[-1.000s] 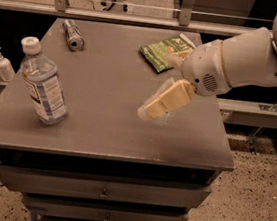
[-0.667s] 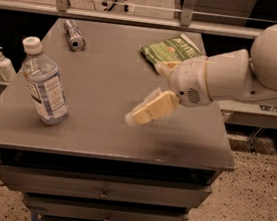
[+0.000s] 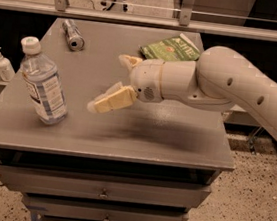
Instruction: Knock blue plastic bottle over
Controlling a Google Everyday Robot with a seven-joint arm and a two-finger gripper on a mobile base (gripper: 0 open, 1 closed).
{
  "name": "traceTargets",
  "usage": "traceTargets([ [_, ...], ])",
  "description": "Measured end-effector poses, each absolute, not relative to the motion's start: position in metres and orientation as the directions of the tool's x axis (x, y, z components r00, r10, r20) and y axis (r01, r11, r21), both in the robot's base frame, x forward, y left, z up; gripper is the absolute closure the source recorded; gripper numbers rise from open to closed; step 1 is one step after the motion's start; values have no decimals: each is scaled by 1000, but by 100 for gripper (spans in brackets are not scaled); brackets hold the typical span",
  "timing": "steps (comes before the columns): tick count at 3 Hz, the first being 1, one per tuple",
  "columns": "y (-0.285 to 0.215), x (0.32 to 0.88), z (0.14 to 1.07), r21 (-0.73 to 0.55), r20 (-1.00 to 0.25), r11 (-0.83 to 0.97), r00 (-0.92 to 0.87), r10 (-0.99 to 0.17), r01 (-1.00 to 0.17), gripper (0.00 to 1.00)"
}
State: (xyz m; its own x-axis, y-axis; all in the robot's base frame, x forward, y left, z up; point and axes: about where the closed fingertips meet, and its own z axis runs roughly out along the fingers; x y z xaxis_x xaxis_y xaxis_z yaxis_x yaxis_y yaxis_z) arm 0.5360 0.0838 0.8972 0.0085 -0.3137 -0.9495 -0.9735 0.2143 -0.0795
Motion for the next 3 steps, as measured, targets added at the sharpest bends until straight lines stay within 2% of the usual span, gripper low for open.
traceTargets([
  [1,133,541,899,-79,-973,149,44,-225,-986,0],
  [3,194,522,910,-44,-995,36,41,-93,-998,0],
])
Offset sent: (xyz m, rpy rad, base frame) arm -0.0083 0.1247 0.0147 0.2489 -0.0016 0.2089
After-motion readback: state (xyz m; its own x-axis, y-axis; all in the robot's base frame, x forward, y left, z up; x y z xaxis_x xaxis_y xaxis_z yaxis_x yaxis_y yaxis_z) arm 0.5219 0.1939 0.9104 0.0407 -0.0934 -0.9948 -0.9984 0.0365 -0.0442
